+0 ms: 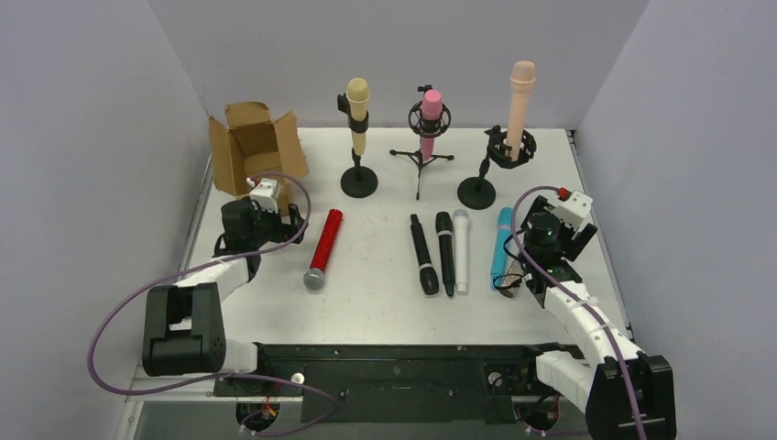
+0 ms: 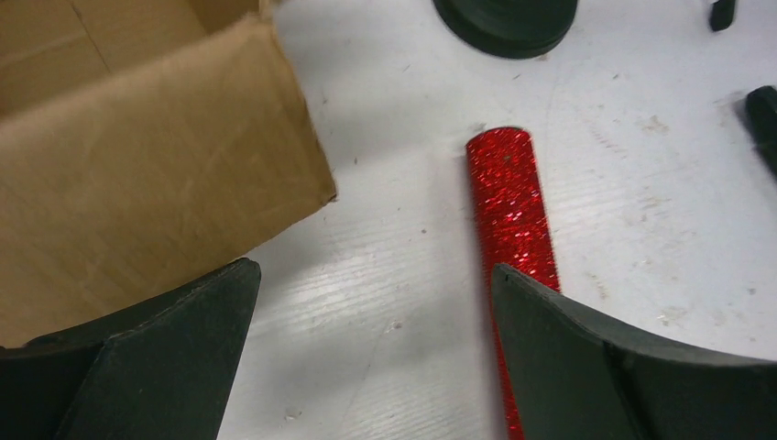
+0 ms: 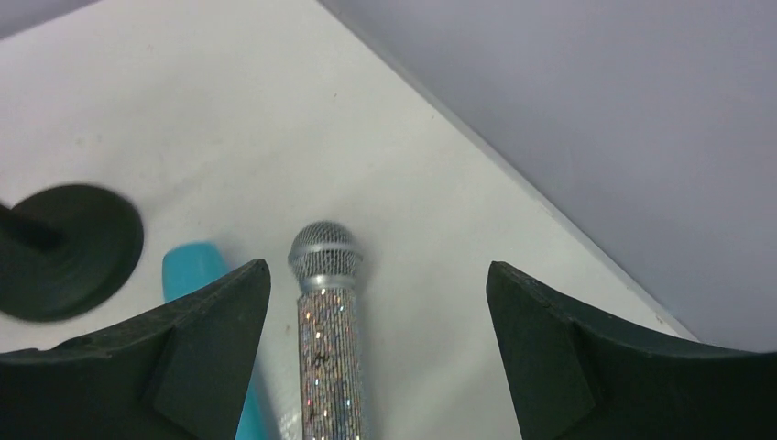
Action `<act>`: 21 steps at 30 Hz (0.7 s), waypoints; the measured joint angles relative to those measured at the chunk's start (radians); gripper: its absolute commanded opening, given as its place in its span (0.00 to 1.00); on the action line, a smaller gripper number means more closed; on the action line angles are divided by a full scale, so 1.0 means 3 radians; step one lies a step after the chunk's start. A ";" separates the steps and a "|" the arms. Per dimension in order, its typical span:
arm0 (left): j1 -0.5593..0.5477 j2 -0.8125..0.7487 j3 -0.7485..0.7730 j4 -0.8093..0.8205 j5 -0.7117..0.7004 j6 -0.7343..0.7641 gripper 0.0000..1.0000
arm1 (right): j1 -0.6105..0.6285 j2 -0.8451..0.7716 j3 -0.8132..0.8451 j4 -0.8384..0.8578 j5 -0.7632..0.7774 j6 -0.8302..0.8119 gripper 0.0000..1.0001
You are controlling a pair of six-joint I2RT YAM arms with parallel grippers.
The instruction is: Attach the microphones to the stand
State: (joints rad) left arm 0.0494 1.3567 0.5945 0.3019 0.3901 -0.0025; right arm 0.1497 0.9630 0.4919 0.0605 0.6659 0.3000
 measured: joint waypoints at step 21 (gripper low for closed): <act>0.0075 0.0388 -0.1306 0.2427 -0.0519 -0.0155 0.96 | -0.0261 0.1331 -0.1160 0.3154 -0.0313 -0.0343 0.87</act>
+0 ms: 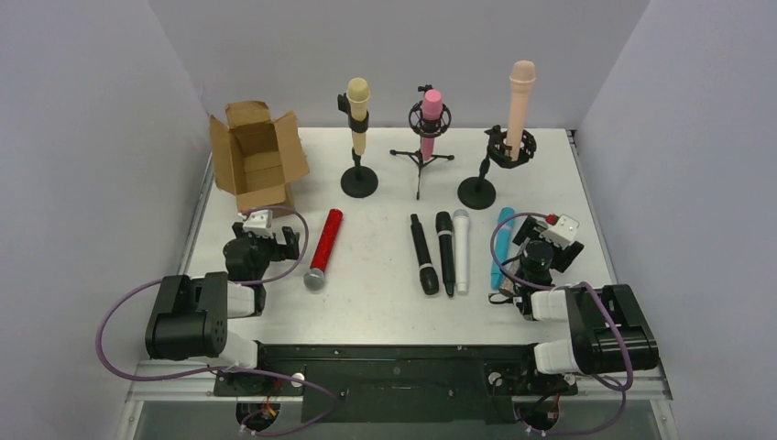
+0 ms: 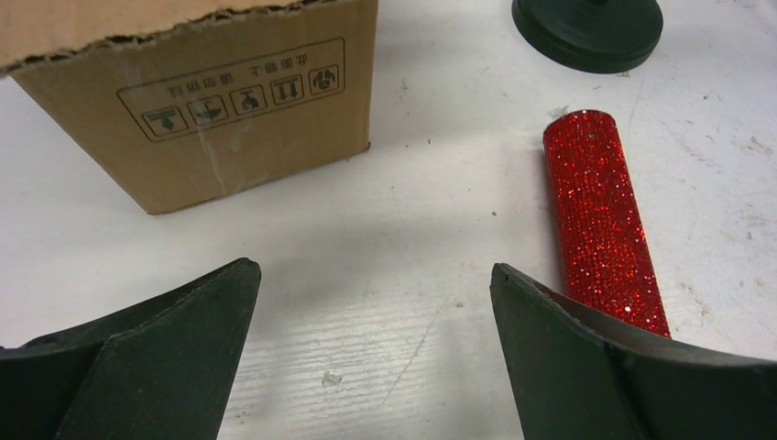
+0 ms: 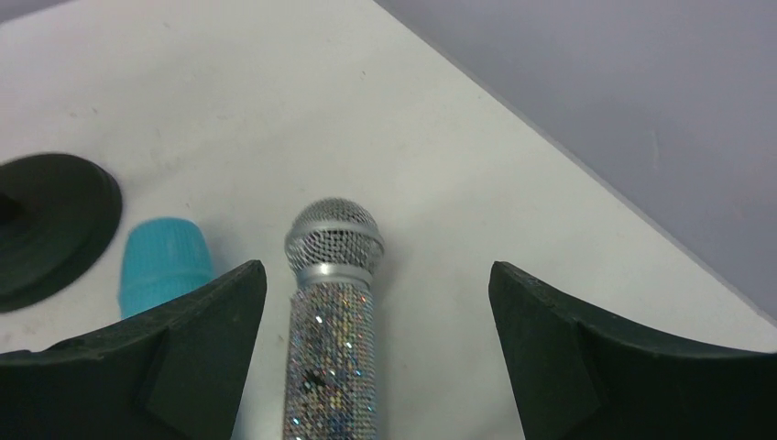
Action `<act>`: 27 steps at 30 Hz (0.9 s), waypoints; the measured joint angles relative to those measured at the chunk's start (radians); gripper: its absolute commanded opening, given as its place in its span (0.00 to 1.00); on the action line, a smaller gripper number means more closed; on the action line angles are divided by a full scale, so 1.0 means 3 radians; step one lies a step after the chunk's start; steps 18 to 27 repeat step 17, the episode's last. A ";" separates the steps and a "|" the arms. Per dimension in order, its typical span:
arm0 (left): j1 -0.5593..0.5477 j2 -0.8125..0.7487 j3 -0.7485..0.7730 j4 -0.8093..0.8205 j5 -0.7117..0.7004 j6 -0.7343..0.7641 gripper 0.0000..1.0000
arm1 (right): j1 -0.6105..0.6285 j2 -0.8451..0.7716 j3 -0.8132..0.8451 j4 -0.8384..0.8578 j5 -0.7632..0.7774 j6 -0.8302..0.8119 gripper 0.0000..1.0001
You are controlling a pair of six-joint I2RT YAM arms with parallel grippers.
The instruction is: Attach the microphones to the stand
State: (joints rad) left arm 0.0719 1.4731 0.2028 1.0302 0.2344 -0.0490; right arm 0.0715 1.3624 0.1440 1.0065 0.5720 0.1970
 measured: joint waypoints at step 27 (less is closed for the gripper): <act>-0.0104 0.0009 0.0024 0.0149 -0.0161 0.0028 0.96 | 0.0000 0.0039 0.0254 0.0058 -0.0046 -0.0033 0.88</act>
